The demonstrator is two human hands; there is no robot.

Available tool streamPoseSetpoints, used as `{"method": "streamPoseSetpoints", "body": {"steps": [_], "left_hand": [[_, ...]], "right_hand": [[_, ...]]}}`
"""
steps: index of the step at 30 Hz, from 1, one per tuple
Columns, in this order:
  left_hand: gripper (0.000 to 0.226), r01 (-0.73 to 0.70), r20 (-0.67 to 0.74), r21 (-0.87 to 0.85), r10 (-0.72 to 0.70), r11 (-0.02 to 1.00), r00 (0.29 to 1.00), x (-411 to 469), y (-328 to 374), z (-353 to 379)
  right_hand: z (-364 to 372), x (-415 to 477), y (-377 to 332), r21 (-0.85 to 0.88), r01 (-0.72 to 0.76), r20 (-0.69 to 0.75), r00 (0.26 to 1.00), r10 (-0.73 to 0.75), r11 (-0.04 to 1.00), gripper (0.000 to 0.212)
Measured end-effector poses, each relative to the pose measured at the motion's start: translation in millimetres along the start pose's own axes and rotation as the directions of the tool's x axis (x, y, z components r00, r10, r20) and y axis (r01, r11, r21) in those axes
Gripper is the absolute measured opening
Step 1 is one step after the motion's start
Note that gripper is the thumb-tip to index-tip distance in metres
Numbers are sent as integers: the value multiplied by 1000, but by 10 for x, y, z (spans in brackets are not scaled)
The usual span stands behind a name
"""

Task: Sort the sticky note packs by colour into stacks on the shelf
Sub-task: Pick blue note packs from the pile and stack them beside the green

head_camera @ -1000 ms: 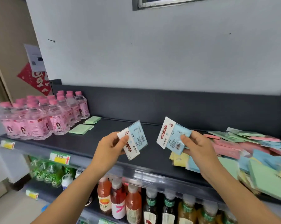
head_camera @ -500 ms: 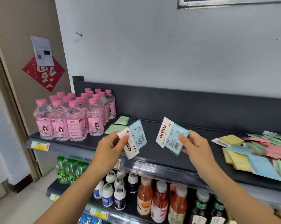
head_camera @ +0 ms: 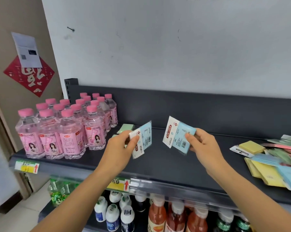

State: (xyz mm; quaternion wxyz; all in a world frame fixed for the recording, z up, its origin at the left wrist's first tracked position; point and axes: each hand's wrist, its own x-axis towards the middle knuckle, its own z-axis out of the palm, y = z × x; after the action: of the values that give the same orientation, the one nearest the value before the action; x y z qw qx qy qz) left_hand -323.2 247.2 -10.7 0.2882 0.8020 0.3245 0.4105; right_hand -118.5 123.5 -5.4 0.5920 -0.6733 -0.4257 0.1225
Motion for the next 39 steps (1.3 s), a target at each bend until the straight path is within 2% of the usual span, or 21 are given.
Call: {"method": "streamPoseSetpoints", "body": {"steps": [3, 6, 8, 11, 13, 15, 20, 23, 28, 30, 33, 36, 39], "left_hand": [[23, -51, 39, 112, 46, 992, 998, 157, -51, 83], [24, -198, 107, 299, 173, 934, 979, 376, -95, 193], [22, -317, 219, 495, 236, 809, 947, 525, -119, 339], [13, -457, 407, 691, 221, 560, 886, 596, -143, 620], [20, -542, 524, 695, 184, 472, 832, 606, -170, 767], [25, -613, 608, 660, 170, 433, 775, 618, -209, 835], [19, -669, 660, 613, 194, 420, 726, 672, -387, 821], [28, -717, 717, 533, 210, 449, 665, 743, -509, 741], [35, -789, 743, 346, 366, 507, 561, 905, -689, 605], [41, -782, 757, 331, 346, 528, 554, 988, -728, 553], [51, -722, 736, 319, 320, 614, 597, 1042, -778, 503], [39, -672, 727, 287, 301, 683, 617, 990, -724, 536], [45, -711, 774, 319, 260, 627, 577, 986, -657, 617]], "right_hand": [[-2, 186, 46, -1, 11, 3, 1000, -11, 1000, 14], [-19, 420, 85, -10, 24, 0, 1000, -24, 1000, 14], [-23, 573, 123, -18, 24, -1, 1000, -24, 1000, 13], [-37, 733, 174, -45, 34, 15, 999, -33, 998, 13], [-47, 816, 204, -62, 41, 29, 999, -40, 997, 13], [-52, 860, 227, -89, 51, 40, 998, -48, 995, 13], [-13, 871, 263, -226, 89, 64, 995, -77, 970, 13], [45, 852, 257, -265, 74, 42, 997, -66, 961, 14], [155, 783, 198, -301, 19, -40, 999, -33, 953, 14], [208, 740, 163, -311, 1, -67, 997, -23, 951, 14], [318, 672, 114, -322, -16, -99, 995, -17, 946, 14], [425, 601, 72, -326, -37, -136, 991, -8, 945, 14], [507, 517, 46, -344, -41, -177, 984, -22, 938, 13]]}}
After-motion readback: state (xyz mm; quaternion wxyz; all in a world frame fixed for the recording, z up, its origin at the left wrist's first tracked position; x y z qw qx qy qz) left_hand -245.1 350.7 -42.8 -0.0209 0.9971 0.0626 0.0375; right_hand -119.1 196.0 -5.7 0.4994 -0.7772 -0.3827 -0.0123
